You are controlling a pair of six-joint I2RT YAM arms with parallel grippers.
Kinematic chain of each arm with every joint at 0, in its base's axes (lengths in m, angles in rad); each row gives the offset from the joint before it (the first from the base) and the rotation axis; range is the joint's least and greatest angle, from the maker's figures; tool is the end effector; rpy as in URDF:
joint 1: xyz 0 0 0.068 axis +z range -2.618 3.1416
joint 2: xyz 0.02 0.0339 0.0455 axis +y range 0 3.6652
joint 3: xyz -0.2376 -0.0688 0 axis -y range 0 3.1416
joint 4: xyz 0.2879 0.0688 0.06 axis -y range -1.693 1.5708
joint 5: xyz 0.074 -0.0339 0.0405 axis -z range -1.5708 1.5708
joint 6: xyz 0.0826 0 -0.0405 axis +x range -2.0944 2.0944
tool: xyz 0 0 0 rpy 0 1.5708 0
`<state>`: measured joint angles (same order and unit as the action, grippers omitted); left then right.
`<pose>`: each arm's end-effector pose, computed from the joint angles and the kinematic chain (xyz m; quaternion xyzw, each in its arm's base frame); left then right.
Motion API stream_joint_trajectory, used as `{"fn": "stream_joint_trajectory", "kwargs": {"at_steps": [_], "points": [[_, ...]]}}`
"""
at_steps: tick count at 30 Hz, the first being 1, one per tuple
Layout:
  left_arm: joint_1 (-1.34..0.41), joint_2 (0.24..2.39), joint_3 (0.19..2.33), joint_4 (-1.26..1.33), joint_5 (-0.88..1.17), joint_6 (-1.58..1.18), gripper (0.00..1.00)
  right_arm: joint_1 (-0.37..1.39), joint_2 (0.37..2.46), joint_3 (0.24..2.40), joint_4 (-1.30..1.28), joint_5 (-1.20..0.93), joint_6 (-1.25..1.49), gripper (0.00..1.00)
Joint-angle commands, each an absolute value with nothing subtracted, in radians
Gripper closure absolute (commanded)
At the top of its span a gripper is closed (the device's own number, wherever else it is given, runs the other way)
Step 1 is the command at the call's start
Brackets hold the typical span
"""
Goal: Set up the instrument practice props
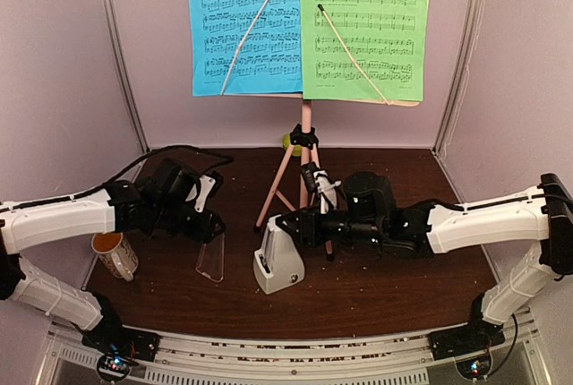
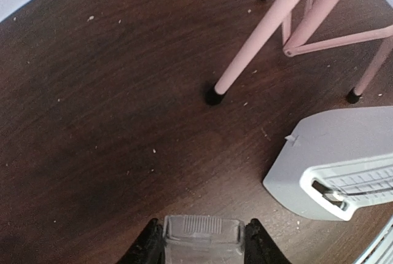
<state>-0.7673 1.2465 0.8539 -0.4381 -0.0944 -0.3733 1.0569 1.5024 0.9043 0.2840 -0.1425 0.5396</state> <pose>0.2491 -0.2294 0.1686 0.1655 0.9166 -0.1580 0.3278 0.1980 0.3747 0.1899 -0.2469 0.7694 0.4601 0.3680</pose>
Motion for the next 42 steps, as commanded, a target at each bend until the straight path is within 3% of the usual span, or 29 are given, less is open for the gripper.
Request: {"fn": "stream_joint_trajectory", "kwargs": {"at_steps": [1,17,19,26,30,33,37,42], "points": [[-0.713,1.362,0.935,-0.546,-0.079,-0.411,0.94,1.065,1.476,0.917,0.158,-0.157,0.504,0.59],[-0.627,1.713,1.001,-0.434,-0.010,-0.414,0.92,1.070,1.398,0.905,0.146,-0.192,0.505,0.41],[-0.626,1.719,1.003,-0.434,-0.015,-0.416,0.84,1.071,1.383,0.886,0.150,-0.192,0.511,0.38],[-0.626,1.652,0.993,-0.442,-0.025,-0.409,0.39,1.081,1.327,0.803,0.149,-0.175,0.522,0.29],[-0.626,1.601,0.988,-0.439,-0.003,-0.392,0.27,1.101,1.321,0.761,0.143,-0.143,0.521,0.25],[-0.626,1.564,0.965,-0.387,0.037,-0.378,0.25,1.126,1.338,0.750,0.129,-0.118,0.518,0.25],[-0.633,1.553,0.946,-0.307,0.120,-0.362,0.31,1.166,1.384,0.747,0.117,-0.062,0.526,0.31],[-0.672,1.616,0.980,-0.281,0.158,-0.331,0.43,1.197,1.486,0.746,0.162,-0.034,0.570,0.51]]}}
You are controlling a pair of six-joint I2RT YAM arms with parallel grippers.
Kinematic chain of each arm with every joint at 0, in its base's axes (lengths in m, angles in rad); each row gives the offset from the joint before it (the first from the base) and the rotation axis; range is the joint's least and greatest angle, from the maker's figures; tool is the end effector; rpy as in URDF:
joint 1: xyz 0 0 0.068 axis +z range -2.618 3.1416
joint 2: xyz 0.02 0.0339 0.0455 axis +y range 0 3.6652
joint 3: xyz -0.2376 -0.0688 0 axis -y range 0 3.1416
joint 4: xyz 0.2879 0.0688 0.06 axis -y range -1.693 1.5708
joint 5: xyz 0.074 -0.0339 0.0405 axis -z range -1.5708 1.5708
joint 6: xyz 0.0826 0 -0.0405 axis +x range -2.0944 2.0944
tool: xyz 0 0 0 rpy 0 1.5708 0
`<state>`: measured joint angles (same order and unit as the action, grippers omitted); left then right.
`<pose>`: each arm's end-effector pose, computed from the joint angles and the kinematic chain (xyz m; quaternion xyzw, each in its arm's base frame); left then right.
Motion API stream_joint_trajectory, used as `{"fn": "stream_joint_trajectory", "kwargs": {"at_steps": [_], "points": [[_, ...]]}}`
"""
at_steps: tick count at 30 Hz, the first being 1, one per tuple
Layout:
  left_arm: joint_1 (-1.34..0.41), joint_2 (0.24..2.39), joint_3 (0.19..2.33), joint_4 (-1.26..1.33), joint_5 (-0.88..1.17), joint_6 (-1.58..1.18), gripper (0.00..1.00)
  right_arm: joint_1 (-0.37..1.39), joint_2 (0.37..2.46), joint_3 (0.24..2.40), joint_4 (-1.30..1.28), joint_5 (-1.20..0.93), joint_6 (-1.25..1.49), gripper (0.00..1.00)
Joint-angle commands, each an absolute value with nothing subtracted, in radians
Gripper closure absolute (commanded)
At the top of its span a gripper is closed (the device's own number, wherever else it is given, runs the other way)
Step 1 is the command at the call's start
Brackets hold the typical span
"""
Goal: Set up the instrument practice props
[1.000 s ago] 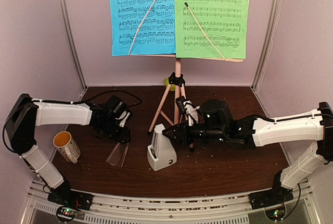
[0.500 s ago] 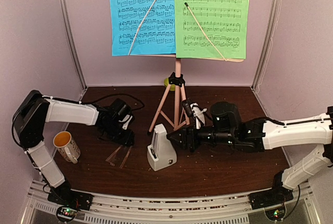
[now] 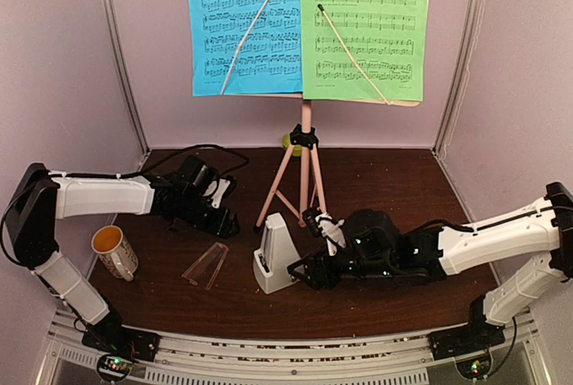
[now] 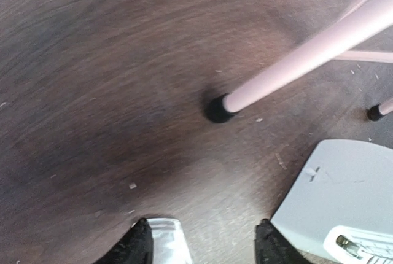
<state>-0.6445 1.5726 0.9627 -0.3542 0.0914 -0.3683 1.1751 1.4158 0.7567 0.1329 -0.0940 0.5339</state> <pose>0.2991 -0.2343 0.1070 0.1448 0.9424 -0.1829 0.2398 0.1404 0.3562 0.1409 -0.2951 0.8142 0.4026 0.2965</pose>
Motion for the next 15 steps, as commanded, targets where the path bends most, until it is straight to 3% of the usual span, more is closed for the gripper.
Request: {"fn": "stream_joint_trajectory", "kwargs": {"at_steps": [1,5,15], "points": [[-0.682,1.626,0.983,-0.275,0.163,-0.329,0.44,1.199,1.505,0.752,0.162,-0.024,0.573,0.56],[-0.718,1.651,0.977,-0.244,0.174,-0.333,0.45,1.201,1.546,0.765,0.180,0.010,0.589,0.69],[-0.803,1.649,0.909,-0.150,0.200,-0.365,0.49,1.193,1.611,0.801,0.164,0.108,0.588,0.77]]}}
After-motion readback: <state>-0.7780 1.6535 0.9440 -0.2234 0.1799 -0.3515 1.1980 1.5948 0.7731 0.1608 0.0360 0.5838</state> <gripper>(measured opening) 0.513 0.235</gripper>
